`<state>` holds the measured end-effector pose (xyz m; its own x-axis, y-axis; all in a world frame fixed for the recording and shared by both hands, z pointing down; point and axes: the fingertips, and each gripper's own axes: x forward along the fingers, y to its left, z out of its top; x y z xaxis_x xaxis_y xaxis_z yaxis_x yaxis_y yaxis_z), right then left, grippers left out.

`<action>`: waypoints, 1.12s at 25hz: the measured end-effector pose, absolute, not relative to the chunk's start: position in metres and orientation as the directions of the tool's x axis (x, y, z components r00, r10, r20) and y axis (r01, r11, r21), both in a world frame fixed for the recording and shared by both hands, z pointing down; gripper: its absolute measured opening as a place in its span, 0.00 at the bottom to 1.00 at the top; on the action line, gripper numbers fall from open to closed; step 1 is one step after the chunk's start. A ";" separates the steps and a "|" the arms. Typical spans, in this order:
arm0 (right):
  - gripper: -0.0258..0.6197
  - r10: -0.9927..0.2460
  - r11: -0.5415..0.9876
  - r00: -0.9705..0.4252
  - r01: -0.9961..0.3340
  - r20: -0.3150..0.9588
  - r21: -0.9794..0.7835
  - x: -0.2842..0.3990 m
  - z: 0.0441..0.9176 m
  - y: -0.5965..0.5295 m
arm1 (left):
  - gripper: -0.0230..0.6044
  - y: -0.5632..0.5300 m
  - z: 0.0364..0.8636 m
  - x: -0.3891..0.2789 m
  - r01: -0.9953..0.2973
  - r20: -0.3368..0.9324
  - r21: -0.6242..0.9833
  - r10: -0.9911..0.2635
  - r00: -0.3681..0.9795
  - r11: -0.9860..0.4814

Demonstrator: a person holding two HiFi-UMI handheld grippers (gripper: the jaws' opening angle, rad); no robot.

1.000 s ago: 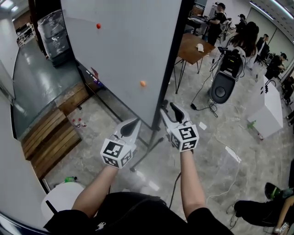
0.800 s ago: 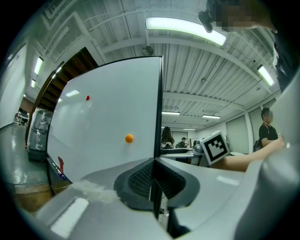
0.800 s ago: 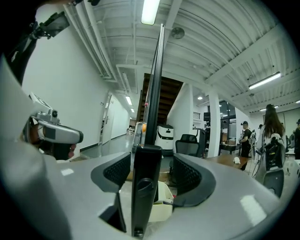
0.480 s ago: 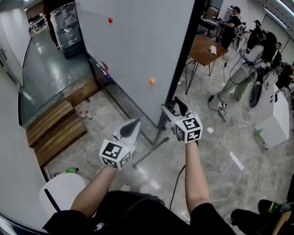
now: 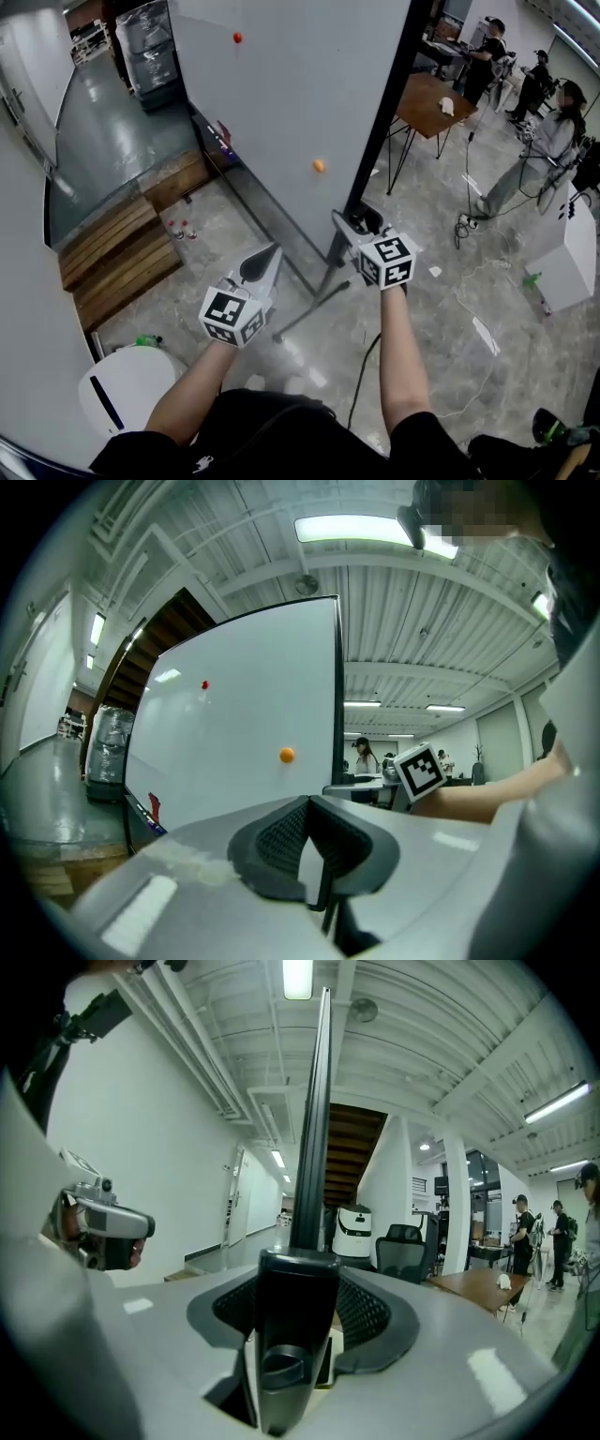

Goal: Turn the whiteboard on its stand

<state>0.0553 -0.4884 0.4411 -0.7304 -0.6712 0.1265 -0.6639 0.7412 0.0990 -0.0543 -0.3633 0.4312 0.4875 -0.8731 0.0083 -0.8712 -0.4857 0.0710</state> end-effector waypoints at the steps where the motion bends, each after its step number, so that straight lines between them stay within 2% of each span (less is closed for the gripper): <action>1: 0.38 -0.666 0.745 -0.735 -0.659 0.125 0.098 0.054 0.441 -0.487 | 0.04 -0.363 0.431 -0.054 -0.872 0.008 0.071 -0.874 0.485 -0.484; 2: 0.34 -0.663 0.748 -0.738 -0.656 0.124 0.095 0.054 0.441 -0.486 | 0.04 -0.362 0.431 -0.054 -0.873 0.008 0.071 -0.875 0.484 -0.483; 7: 0.32 -0.647 0.762 -0.751 -0.645 0.130 0.066 0.051 0.443 -0.485 | 0.04 -0.361 0.432 -0.055 -0.875 0.007 0.069 -0.877 0.481 -0.479; 28: 0.32 -0.611 0.788 -0.770 -0.613 0.182 0.051 0.065 0.442 -0.468 | 0.04 -0.347 0.425 -0.064 -0.887 0.001 0.065 -0.889 0.458 -0.457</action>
<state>0.0650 -0.4680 0.4424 -0.7702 -0.6113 0.1819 -0.6134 0.7881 0.0513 -0.0638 -0.3469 0.4253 0.4582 -0.8888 0.0005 -0.8870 -0.4572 0.0654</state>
